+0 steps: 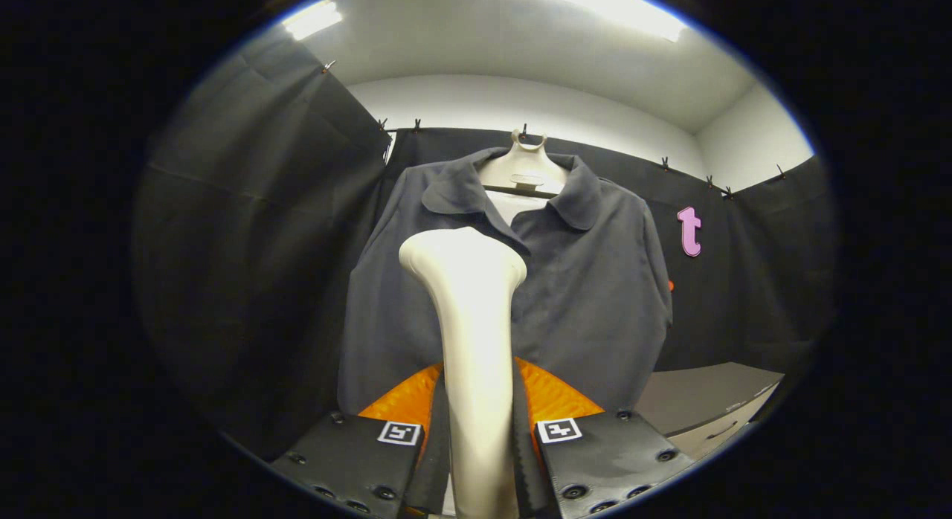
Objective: Iron the clothes twice with a garment steamer, once on the left side and once on the right side.
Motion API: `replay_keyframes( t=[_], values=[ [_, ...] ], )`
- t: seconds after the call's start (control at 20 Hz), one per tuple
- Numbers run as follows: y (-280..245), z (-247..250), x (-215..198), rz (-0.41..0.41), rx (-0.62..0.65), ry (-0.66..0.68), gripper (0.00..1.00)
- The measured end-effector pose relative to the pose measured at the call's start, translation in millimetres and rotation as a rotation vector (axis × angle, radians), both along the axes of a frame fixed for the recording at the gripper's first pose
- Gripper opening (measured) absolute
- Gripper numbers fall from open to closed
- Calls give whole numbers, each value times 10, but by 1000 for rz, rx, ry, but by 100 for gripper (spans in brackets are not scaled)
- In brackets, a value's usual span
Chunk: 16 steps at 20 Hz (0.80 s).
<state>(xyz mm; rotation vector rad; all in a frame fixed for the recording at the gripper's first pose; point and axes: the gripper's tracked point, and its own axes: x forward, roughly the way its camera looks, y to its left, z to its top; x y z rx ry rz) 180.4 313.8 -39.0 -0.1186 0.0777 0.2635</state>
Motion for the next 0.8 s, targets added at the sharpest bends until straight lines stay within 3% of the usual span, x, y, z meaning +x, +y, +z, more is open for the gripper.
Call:
replay_keyframes(
  t=[0.8],
  values=[
    [7, -1158, -145, 6, -93, 101, 43]
  ],
)
